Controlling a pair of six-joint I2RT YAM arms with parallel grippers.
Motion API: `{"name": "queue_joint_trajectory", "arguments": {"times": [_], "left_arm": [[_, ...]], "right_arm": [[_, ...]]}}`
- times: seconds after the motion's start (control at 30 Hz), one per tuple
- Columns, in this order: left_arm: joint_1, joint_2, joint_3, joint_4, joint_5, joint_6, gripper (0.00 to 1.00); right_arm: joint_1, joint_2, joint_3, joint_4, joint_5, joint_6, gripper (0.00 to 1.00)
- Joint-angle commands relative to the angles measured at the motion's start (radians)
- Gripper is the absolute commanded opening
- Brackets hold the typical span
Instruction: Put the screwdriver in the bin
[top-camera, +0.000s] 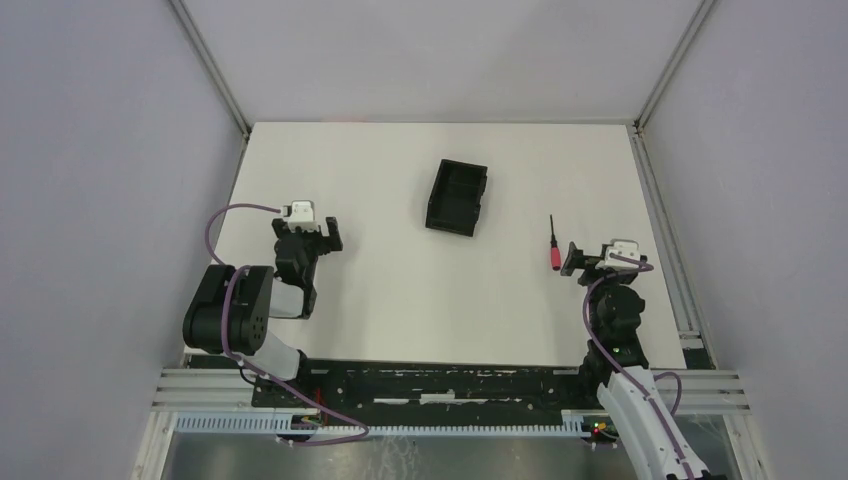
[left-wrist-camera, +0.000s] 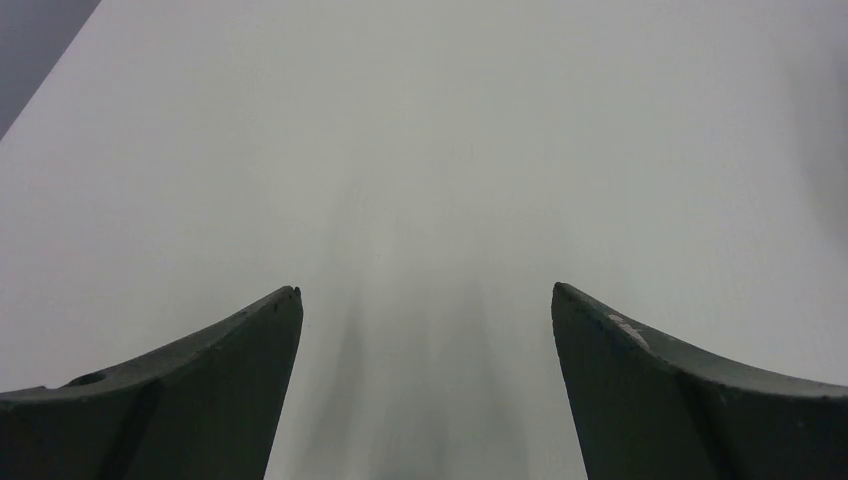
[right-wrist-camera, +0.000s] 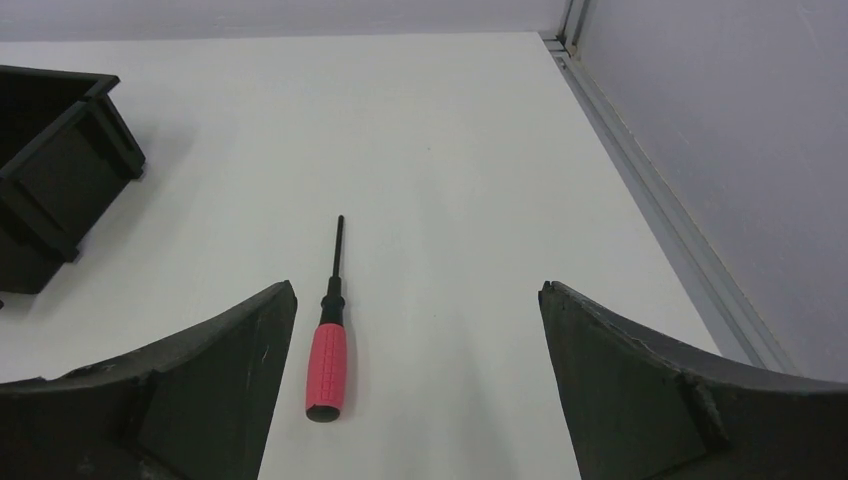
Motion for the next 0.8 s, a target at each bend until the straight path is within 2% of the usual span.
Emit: {"name": "queue_joint_trajectory", "arguments": {"times": [0.0,0.1,0.2,0.27,0.4,0.5,0.63,0.77], "left_arm": [[0.005,-0.018,0.000,0.017,0.004,-0.019,1.00],[0.005,-0.018,-0.001,0.017,0.005,-0.019,1.00],[0.005,-0.018,0.000,0.017,0.004,-0.019,1.00],[0.004,-0.018,-0.001,0.017,0.004,-0.019,1.00],[0.004,-0.018,-0.001,0.017,0.005,-0.019,1.00],[0.005,-0.018,0.000,0.017,0.005,-0.019,1.00],[0.005,-0.018,0.000,0.016,0.005,-0.019,1.00],[0.005,-0.018,0.000,0.017,0.005,-0.019,1.00]], "right_arm": [[-0.003,0.024,0.032,-0.050,0.056,0.038,0.98],[-0.003,0.074,0.142,-0.124,0.038,0.062,0.98],[-0.002,0.177,0.300,-0.235,-0.080,0.023,0.98],[-0.003,0.303,0.483,-0.389,-0.151,-0.011,0.98],[-0.002,0.598,0.860,-0.778,-0.148,-0.005,0.96],[-0.003,0.808,1.071,-0.974,-0.143,0.020,0.96],[-0.004,1.035,1.206,-1.115,-0.206,0.004,0.96],[-0.003,1.206,1.205,-1.121,-0.228,-0.010,0.95]]}}
